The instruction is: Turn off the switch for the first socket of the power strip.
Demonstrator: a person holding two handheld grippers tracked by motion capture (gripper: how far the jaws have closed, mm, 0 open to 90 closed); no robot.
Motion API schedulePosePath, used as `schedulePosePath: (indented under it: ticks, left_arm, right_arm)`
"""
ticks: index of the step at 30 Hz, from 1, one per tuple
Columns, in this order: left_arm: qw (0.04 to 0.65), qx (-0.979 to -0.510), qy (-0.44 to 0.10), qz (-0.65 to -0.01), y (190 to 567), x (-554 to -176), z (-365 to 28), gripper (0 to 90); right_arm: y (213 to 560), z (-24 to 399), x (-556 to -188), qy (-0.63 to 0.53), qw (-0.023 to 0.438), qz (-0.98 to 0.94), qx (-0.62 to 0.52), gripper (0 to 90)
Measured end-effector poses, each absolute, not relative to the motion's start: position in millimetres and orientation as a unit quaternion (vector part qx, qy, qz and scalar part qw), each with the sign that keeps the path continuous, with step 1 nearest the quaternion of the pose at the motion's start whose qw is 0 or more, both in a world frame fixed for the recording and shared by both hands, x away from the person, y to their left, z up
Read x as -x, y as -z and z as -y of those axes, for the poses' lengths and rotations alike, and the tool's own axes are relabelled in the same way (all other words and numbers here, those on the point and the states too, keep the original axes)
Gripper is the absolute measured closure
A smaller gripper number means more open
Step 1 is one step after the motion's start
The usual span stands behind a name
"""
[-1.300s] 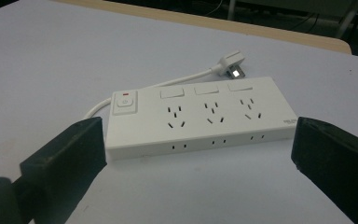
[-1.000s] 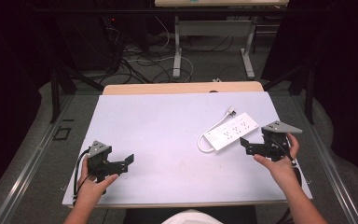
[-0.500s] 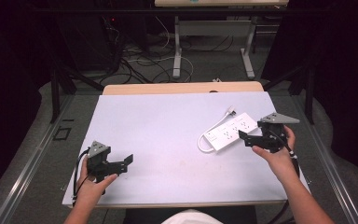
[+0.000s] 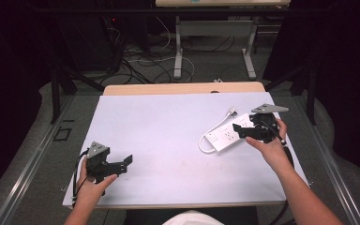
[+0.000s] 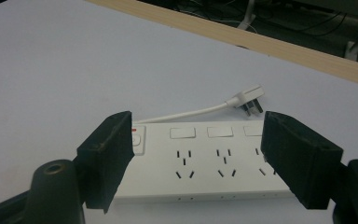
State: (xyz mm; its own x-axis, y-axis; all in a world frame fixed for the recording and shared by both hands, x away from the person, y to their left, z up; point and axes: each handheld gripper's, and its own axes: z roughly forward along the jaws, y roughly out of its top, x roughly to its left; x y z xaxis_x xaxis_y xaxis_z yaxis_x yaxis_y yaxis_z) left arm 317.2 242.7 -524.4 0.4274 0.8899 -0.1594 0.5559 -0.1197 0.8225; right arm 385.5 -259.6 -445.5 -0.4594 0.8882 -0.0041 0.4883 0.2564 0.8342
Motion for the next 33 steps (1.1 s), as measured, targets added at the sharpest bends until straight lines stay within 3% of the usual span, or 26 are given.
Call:
schedulePosePath:
  ticks: [30,33]
  left_arm:
    - [0.435,-0.722,-0.193,-0.502,524.9,-317.0,-244.1,0.2]
    - [0.436,-0.722,-0.195,-0.501,524.9,-317.1,-244.3,0.2]
  right_arm:
    - [459.1,245.0,-429.5,-0.365,0.222,-0.772,-0.471,40.2]
    - [462.5,244.4,-433.9,-0.359,0.215,-0.775,-0.475,44.7]
